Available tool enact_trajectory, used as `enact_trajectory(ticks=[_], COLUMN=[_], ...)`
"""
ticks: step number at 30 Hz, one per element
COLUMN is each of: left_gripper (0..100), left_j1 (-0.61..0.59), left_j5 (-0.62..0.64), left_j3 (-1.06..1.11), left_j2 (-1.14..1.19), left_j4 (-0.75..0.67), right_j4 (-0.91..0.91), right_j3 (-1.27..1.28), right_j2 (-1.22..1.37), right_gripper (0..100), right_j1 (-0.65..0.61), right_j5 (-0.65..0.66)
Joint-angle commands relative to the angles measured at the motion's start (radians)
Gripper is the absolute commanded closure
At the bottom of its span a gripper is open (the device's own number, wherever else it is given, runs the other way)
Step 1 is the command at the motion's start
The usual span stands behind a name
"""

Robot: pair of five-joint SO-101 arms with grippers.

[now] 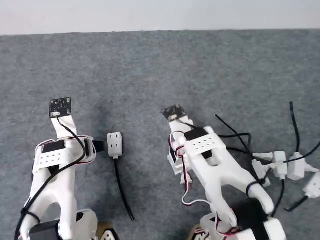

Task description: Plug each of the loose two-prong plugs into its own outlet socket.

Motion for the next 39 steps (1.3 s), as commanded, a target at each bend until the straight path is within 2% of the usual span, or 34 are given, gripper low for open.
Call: enact_trajectory(ticks=[1,7,13,24,28,36,39], left_gripper=[64,64,64,64,64,64,64], left_j1=[0.009,0.009,0.009,0.009,0.009,0.009,0.008], left_j5=[-0.008,-0.009,-0.008,-0.008,-0.008,-0.006,-0.008], left_j3=[-0.012,-0.012,-0.005,-0.005,-0.005,-0.007,-0.031], left_j2=[-0.032,-0.032,-0.032,-0.032,-0.032,-0.032,-0.031], left_j4=[-0.026,-0.028,-0.049,-0.049,-0.049,-0.046,0.000], right_j4=[-0.019,0.002,-0.007,-0.007,-0.013,-0.013,0.058], right_j3=[-0.006,-0.002,-0.006,0.014,0.014,0.008,-0.031], right_j2=[0.004,0.004,0.015,0.016,0.016,0.039,-0.018], right_gripper=[79.8,79.9,87.7,88.6,99.2,99.1,99.1], right_j1=[-0.007,-0.008,-0.007,-0.044,-0.044,-0.036,-0.031], right_j5=[0.009,0.009,0.009,0.046,0.054,0.055,0.087])
